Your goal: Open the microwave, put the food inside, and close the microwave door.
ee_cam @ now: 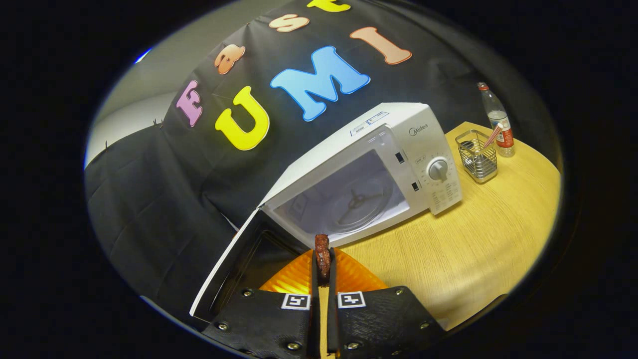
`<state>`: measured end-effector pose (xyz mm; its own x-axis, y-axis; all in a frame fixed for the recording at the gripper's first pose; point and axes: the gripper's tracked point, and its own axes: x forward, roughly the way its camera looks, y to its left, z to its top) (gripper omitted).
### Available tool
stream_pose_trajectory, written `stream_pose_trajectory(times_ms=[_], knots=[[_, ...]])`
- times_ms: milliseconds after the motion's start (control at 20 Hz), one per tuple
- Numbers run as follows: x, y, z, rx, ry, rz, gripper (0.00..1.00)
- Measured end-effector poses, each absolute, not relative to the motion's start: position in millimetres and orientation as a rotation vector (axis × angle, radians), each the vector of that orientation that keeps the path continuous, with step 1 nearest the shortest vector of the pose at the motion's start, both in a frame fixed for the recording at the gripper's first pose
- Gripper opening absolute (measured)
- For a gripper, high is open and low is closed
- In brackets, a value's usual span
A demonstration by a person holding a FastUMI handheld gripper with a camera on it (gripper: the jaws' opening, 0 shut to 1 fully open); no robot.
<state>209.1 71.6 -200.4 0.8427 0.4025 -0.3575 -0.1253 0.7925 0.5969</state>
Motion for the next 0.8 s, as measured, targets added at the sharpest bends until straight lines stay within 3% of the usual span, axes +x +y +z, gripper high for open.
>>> stream_pose_trajectory(times_ms=[800], knots=[[315.5,100.2,-227.4,0.681,0.37,0.2,0.06]])
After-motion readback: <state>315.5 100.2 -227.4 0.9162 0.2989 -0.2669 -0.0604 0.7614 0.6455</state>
